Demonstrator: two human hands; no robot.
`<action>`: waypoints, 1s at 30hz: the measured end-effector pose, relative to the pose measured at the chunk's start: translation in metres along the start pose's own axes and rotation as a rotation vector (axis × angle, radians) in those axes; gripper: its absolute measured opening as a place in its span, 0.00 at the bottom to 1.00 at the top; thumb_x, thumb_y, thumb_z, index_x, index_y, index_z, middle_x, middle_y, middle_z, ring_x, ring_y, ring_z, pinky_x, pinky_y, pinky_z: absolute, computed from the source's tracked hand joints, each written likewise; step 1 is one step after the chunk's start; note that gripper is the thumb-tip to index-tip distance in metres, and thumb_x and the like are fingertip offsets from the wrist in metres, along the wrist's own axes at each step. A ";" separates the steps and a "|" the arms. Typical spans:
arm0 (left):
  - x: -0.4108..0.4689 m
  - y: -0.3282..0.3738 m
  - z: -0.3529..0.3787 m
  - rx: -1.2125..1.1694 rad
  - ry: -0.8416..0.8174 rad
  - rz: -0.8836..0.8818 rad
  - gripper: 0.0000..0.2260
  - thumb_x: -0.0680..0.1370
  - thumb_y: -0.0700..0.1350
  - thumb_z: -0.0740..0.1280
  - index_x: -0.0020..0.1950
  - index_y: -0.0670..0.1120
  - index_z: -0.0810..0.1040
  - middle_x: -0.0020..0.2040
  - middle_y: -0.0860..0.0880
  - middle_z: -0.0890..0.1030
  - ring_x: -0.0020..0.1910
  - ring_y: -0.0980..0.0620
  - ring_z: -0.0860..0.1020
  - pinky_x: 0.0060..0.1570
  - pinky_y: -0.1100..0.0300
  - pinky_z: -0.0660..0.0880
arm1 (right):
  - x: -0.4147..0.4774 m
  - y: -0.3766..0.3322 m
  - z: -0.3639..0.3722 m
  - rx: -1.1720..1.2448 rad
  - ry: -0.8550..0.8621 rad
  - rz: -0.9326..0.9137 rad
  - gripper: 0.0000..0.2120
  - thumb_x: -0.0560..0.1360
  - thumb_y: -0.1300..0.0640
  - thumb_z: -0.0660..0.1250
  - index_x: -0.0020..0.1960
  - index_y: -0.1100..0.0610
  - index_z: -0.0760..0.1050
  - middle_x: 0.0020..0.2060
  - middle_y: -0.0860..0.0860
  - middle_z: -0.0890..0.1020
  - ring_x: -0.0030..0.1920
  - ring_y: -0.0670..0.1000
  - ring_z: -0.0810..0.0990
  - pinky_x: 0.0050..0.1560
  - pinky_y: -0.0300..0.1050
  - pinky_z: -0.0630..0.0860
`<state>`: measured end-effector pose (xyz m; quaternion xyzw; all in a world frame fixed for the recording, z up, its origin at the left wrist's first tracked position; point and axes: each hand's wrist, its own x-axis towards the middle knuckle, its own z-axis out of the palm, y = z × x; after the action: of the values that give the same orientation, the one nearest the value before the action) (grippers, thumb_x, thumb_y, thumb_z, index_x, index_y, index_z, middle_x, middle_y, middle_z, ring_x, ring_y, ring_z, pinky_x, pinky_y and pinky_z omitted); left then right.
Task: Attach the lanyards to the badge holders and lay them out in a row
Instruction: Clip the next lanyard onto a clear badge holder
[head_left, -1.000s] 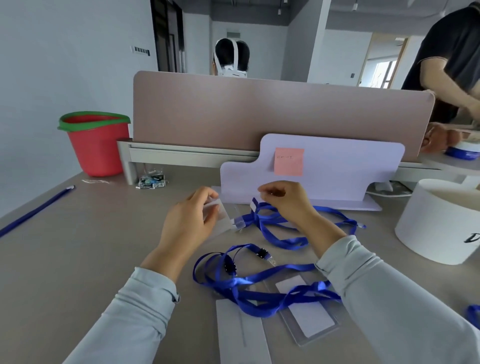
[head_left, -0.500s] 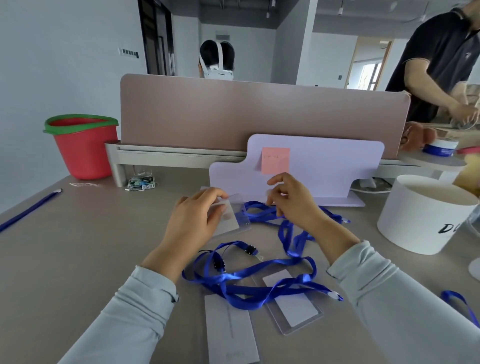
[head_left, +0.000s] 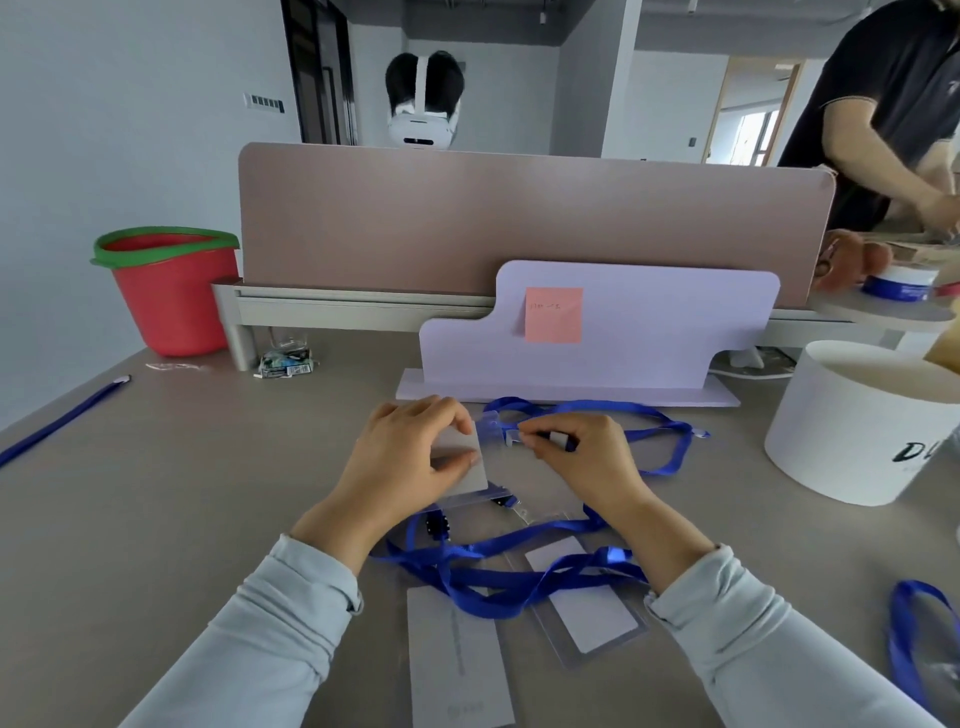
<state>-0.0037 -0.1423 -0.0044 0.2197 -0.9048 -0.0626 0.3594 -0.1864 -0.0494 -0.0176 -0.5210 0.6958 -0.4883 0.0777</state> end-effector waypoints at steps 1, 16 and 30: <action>0.000 0.000 0.001 0.008 0.001 0.010 0.11 0.69 0.48 0.74 0.45 0.49 0.74 0.44 0.56 0.81 0.40 0.54 0.78 0.49 0.60 0.64 | -0.001 0.000 0.001 -0.004 -0.009 -0.005 0.07 0.72 0.59 0.70 0.50 0.53 0.83 0.41 0.41 0.82 0.42 0.39 0.80 0.46 0.25 0.74; 0.001 -0.001 0.004 0.136 -0.002 0.073 0.16 0.63 0.50 0.78 0.43 0.48 0.75 0.40 0.54 0.81 0.38 0.52 0.80 0.46 0.60 0.63 | -0.006 -0.008 0.003 0.024 -0.079 -0.001 0.06 0.69 0.60 0.73 0.41 0.49 0.79 0.36 0.38 0.81 0.38 0.32 0.78 0.43 0.23 0.72; 0.001 -0.002 0.006 0.254 0.015 0.083 0.13 0.66 0.54 0.74 0.40 0.50 0.74 0.38 0.55 0.79 0.37 0.51 0.78 0.45 0.58 0.63 | -0.005 -0.010 0.001 0.088 -0.170 -0.030 0.06 0.70 0.60 0.72 0.45 0.51 0.78 0.41 0.40 0.81 0.42 0.31 0.78 0.46 0.22 0.71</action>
<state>-0.0074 -0.1451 -0.0091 0.2263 -0.9109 0.0688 0.3380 -0.1767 -0.0457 -0.0123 -0.5671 0.6566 -0.4735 0.1519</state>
